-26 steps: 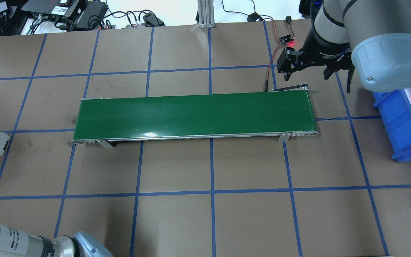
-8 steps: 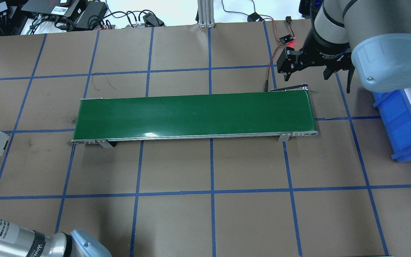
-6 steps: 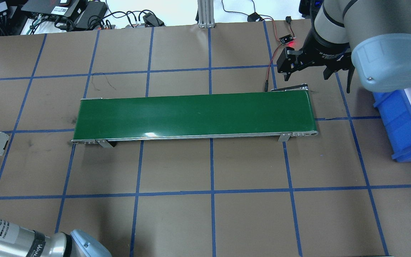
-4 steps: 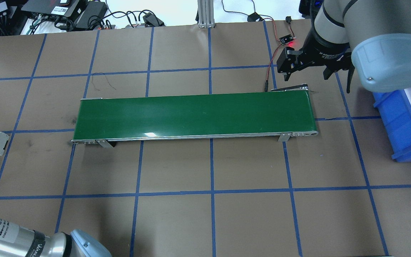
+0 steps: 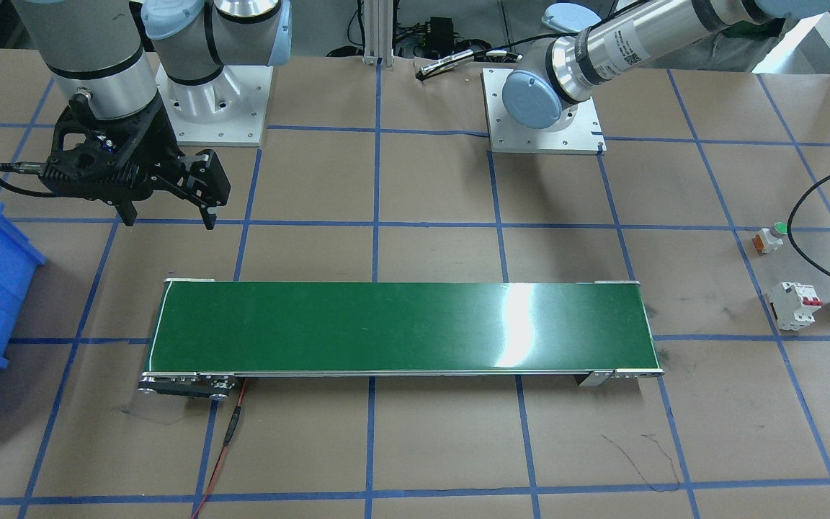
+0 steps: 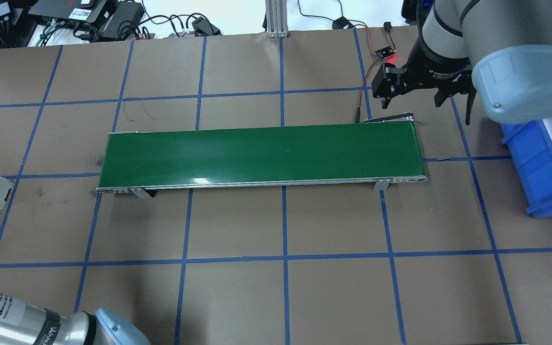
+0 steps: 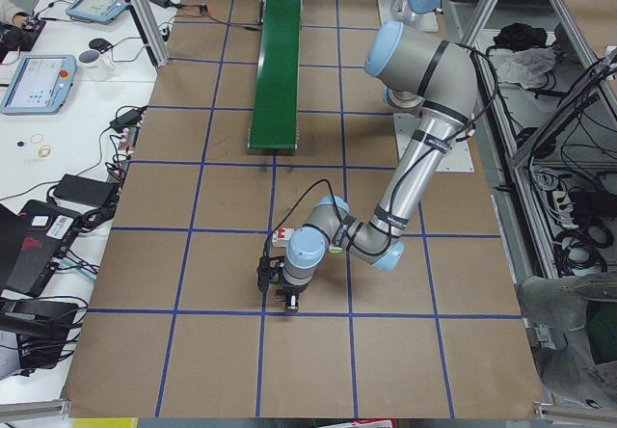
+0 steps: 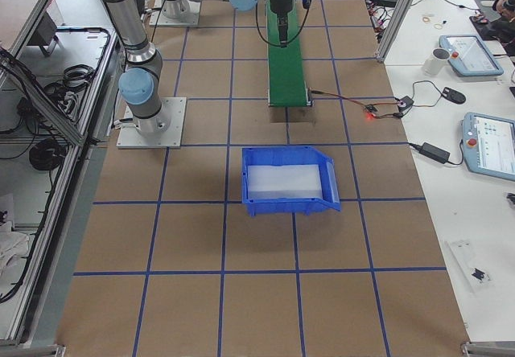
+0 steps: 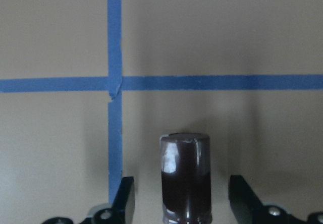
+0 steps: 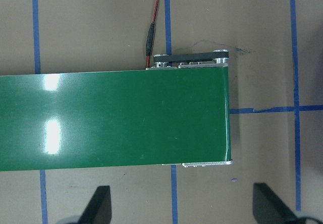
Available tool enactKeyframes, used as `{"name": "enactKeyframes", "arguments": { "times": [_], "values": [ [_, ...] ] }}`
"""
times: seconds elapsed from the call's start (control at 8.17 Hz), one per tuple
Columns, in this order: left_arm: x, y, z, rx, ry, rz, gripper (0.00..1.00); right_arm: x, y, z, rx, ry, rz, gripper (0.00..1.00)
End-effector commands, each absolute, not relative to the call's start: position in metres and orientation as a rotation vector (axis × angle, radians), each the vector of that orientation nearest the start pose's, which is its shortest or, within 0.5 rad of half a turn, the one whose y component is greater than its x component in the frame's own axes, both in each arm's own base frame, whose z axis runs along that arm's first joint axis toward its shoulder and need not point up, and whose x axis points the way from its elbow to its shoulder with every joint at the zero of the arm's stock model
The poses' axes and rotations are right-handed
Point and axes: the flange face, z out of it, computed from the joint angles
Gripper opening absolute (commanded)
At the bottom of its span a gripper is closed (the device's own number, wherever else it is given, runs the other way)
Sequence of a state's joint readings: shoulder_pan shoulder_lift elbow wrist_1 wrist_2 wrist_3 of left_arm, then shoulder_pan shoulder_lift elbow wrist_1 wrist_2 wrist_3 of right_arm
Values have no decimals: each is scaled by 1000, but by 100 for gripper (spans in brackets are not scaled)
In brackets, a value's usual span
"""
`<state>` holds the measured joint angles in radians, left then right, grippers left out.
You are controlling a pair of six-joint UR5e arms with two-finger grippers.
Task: Move capacitor from left to right
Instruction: 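Lift the capacitor with the left gripper and place it on the green belt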
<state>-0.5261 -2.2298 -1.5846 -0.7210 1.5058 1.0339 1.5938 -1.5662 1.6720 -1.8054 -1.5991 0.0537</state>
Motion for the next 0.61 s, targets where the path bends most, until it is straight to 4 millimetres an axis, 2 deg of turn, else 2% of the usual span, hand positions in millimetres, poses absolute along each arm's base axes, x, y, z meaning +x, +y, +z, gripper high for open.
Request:
{"name": "enactKeyframes", "arguments": {
  "times": [0.0,0.12,0.24,0.37,0.49],
  "values": [
    [521,-464,174,-8,3012,-216,40,142,-500,460,51,3157,-205,100],
    [521,-464,174,-8,3012,-216,30,142,-500,460,54,3159,-203,100],
    [521,-463,174,-8,3009,-213,14,142,-500,460,51,3159,-205,100],
    [521,-463,176,-11,3003,-205,6,142,-500,460,51,3159,-205,100],
    [522,-460,190,-18,2972,-177,3,142,-501,460,61,3155,-208,100]
  ]
}}
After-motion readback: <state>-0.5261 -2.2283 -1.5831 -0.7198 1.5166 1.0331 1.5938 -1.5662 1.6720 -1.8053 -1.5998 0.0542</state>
